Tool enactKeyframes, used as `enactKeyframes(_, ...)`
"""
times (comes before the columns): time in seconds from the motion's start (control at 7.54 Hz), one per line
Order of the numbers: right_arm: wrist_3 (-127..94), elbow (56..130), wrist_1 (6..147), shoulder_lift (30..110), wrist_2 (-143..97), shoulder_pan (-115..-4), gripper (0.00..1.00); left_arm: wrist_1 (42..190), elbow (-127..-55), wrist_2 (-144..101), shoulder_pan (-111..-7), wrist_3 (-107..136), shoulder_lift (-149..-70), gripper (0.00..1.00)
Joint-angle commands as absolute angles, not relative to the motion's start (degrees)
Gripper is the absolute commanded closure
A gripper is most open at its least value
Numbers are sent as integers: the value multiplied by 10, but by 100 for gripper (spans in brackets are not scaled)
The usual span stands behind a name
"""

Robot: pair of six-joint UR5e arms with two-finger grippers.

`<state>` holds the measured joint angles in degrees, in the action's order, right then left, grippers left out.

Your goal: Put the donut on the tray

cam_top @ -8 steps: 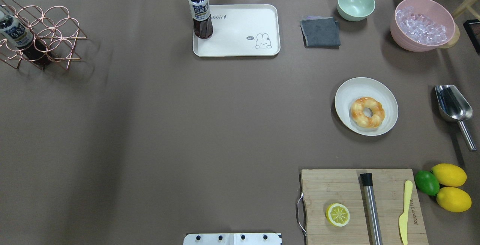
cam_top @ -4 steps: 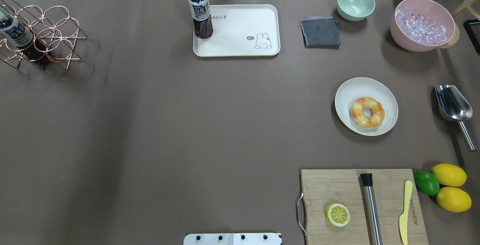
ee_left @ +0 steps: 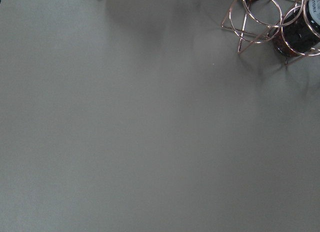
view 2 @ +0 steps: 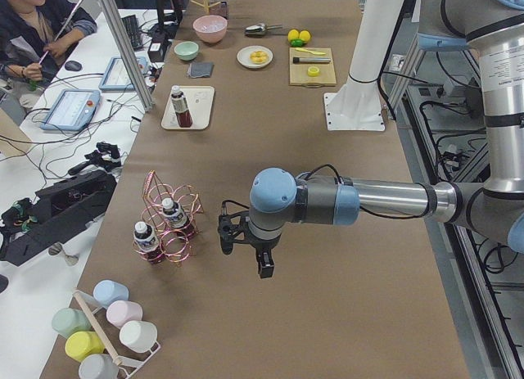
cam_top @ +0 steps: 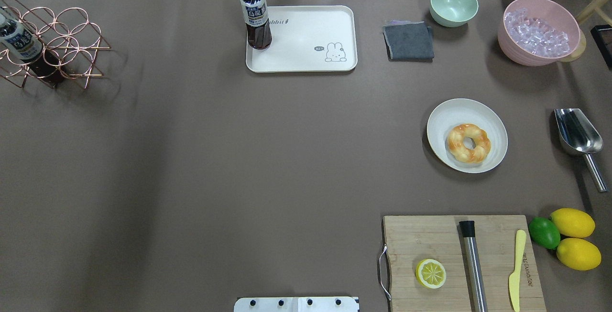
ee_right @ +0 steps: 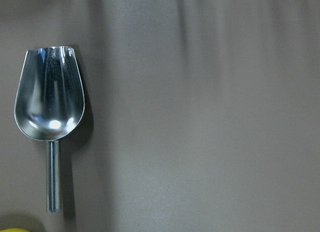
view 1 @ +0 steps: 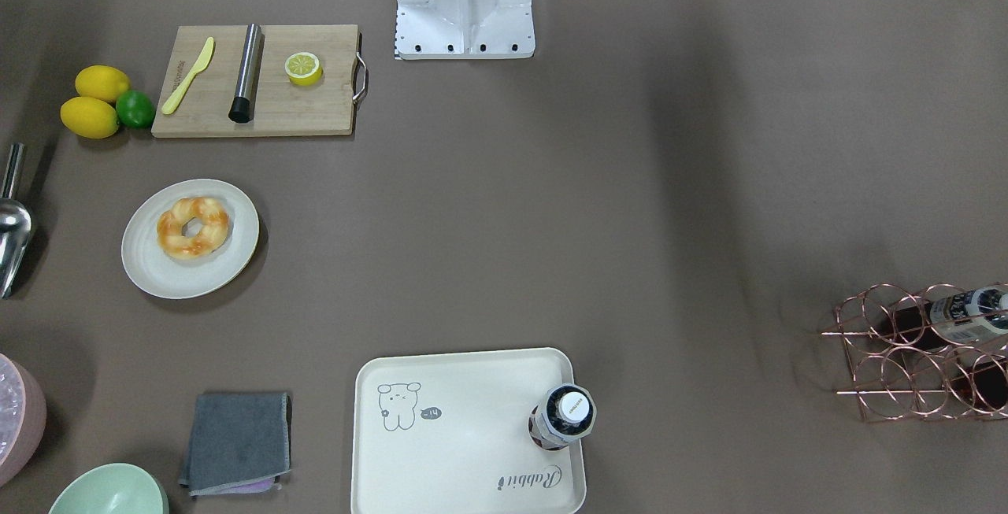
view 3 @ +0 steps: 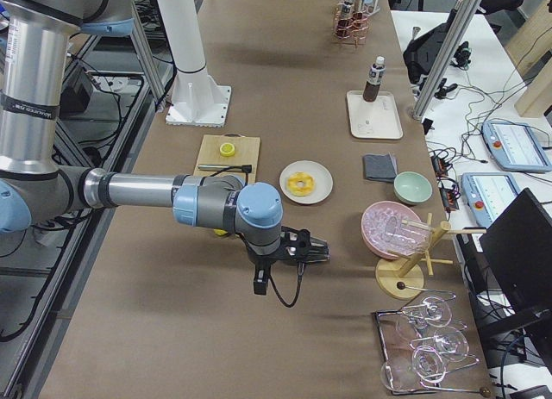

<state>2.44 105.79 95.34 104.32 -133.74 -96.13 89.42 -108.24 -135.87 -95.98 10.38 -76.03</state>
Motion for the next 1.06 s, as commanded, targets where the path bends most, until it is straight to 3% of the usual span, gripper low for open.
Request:
enactKeyframes(0.0,52,1056,916,1076,-1400,-998,0,895,-1084,-1361,-959,105,-761,1)
enactKeyframes(0.13,68,1047,839,1103,-1398,-998,0,895,-1083,-1361,-960,105,-761,1)
enactKeyframes(0.4,-65,1048,817,1077,-1395,-977,0,895,-1082,-1361,-959,105,-761,1)
enactKeyframes(0.93,-274,1045,784,1002,-1372,-797,1,895,-1082,-1361,-959,105,-760,1)
